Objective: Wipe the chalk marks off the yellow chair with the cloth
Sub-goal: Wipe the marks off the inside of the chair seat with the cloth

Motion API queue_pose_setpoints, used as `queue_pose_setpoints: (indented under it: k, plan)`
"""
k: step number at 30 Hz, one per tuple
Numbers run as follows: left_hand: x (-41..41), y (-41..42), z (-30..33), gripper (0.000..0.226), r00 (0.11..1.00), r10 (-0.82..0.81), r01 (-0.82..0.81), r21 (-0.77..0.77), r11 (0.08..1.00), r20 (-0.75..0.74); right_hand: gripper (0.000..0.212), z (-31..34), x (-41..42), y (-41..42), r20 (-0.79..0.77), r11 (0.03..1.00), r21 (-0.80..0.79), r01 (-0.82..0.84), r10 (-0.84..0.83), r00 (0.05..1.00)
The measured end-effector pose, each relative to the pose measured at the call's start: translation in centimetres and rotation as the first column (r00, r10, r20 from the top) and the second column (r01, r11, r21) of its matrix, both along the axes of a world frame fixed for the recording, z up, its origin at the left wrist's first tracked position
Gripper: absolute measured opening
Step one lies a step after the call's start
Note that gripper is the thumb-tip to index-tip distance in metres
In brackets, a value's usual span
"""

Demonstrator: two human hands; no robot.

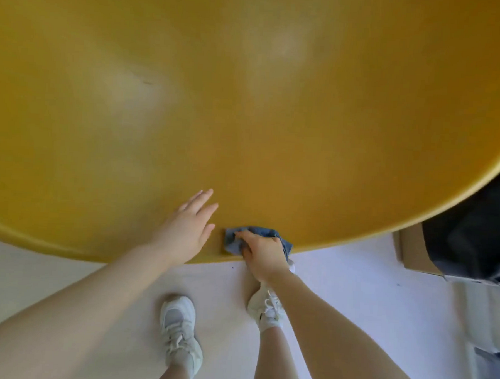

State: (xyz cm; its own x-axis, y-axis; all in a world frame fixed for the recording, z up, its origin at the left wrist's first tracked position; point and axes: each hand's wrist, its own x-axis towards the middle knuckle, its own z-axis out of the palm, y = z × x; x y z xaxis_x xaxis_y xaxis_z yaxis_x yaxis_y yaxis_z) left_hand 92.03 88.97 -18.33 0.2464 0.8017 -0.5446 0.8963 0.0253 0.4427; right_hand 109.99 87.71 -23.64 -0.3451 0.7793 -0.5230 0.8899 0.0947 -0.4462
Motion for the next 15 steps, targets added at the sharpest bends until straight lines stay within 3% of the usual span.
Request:
queue_pose_setpoints:
  k: [2, 5, 10, 13, 15]
  plan:
    - [0.1, -0.8, 3.1, 0.048, 0.998, 0.011, -0.008, -0.046, 0.999, 0.066, 0.018, 4.3, -0.5, 1.1, -0.126, 0.939, -0.227, 0.260, -0.293, 0.948]
    - [0.7, -1.6, 10.1, 0.049, 0.956, 0.151, -0.113, -0.159, 0.981, 0.250, 0.011, 14.2, -2.0, 2.0, -0.341, 0.816, -0.356, 0.456, -0.568, 0.749]
    - [1.3, -2.5, 22.9, 0.049, 0.773, 0.471, -0.393, -0.262, 0.881, 0.426, 0.008, 29.2, -2.6, 0.2, -0.407, 0.773, -0.475, 0.421, -0.617, 0.673]
    - [2.0, -3.7, 28.2, 0.047, 0.763, 0.471, -0.393, -0.260, 0.882, 0.443, 0.007, 34.6, -1.8, -1.2, -0.398, 0.740, -0.489, 0.461, -0.660, 0.637]
    - [2.7, -4.9, 30.4, 0.054, 0.783, 0.498, -0.466, -0.179, 0.867, 0.373, 0.016, 36.7, -1.4, -2.3, -0.364, 0.740, -0.463, 0.488, -0.660, 0.657]
